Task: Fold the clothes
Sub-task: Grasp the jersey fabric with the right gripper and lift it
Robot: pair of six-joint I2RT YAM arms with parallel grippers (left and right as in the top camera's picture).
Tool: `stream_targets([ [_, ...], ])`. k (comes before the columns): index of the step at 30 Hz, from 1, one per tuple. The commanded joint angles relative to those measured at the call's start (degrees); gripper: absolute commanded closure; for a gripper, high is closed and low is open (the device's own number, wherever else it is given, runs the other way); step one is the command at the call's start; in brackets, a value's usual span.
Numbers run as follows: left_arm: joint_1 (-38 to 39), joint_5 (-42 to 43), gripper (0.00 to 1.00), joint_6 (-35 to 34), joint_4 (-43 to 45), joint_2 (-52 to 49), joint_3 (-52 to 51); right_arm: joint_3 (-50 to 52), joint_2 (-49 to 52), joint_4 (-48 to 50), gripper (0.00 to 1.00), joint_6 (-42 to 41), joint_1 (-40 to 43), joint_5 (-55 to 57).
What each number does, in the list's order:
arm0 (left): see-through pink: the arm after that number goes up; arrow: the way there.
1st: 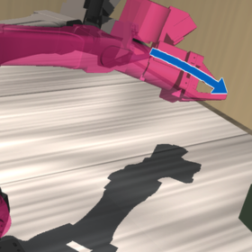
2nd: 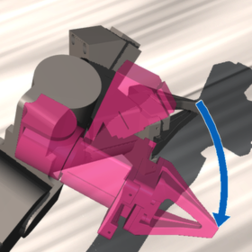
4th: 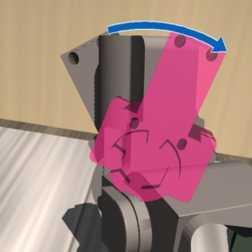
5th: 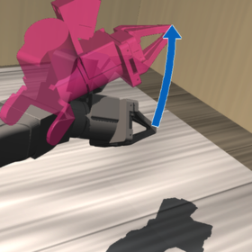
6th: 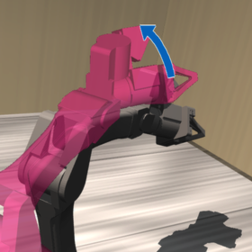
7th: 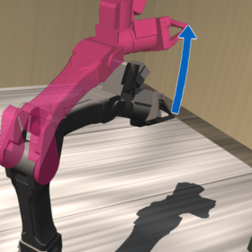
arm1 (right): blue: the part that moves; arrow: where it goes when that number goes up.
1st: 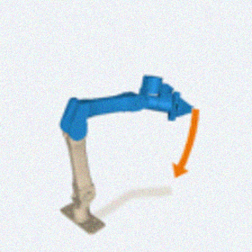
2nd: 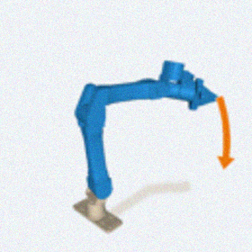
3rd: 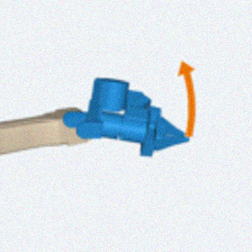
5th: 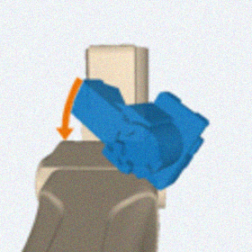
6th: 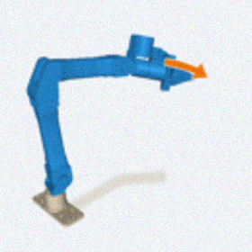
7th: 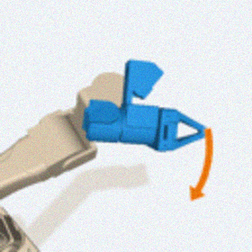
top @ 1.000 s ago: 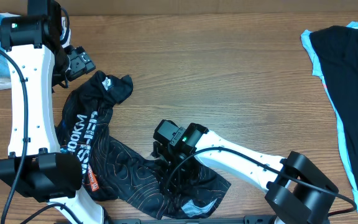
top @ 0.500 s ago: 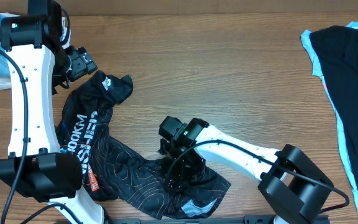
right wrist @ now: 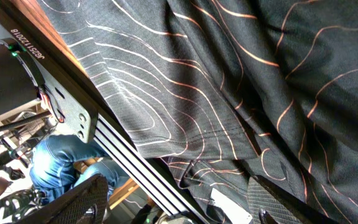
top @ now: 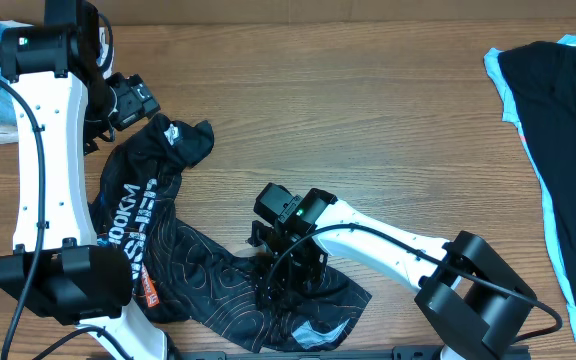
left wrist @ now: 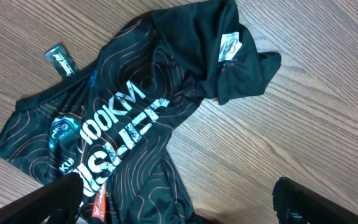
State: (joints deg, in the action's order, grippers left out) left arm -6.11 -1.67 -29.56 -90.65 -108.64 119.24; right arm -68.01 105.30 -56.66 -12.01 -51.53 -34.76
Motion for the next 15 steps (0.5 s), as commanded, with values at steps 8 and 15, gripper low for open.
stream_targets([
  [8,0.1,1.7,0.00,0.9,-0.2,0.6,0.4,0.3,5.4,1.4,0.29,0.0,-0.1,0.0],
  [15,0.1,1.7,0.00,0.9,0.3,0.6,0.4,0.3,5.4,0.6,0.28,-1.6,-0.2,-0.1],
])
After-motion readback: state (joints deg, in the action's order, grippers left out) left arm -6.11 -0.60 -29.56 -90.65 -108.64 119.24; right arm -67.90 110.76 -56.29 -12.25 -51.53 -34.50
